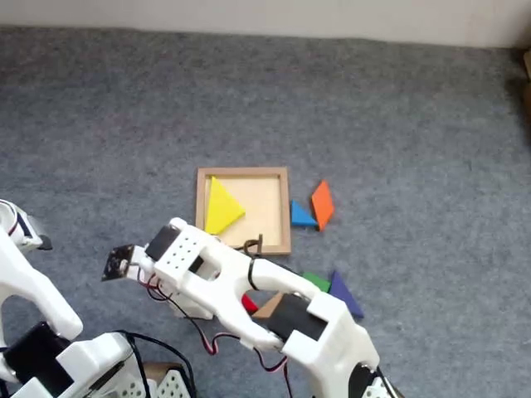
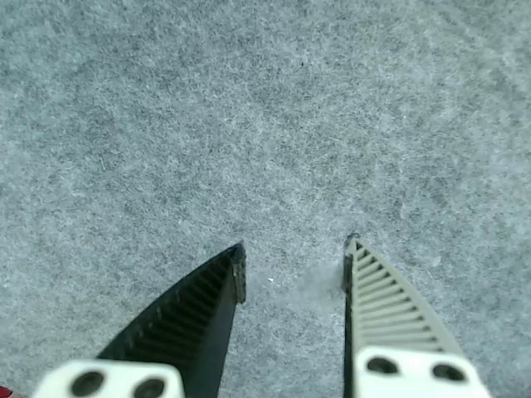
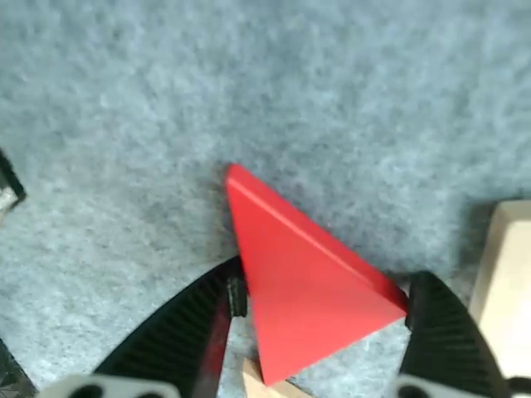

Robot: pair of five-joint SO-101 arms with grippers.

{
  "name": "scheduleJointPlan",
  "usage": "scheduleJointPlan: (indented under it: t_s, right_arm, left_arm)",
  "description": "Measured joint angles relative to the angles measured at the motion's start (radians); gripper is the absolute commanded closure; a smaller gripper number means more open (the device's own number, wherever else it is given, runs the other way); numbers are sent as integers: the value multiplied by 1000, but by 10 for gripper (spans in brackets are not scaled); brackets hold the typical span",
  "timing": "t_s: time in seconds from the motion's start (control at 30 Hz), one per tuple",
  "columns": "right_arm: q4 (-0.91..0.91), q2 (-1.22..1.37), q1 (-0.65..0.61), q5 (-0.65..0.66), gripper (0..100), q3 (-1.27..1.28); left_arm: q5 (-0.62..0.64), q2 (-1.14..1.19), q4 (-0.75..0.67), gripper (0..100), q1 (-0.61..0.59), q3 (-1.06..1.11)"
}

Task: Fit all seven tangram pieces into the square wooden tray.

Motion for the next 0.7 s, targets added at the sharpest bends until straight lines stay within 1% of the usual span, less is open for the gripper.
scheduleJointPlan:
  t_s: [0.23, 0.43, 0.57, 0.7]
  right_arm:
    - [32, -2, 18, 2, 735, -5]
    - [48, -95, 55, 3, 735, 2]
    - [54, -167, 97, 72, 735, 2]
    - [54, -215, 169, 152, 735, 2]
  left_arm:
    - [0, 0, 0, 807, 0, 0]
    - [0, 0, 0, 807, 0, 0]
    - [0, 0, 0, 807, 0, 0]
    - [0, 0, 0, 807, 0, 0]
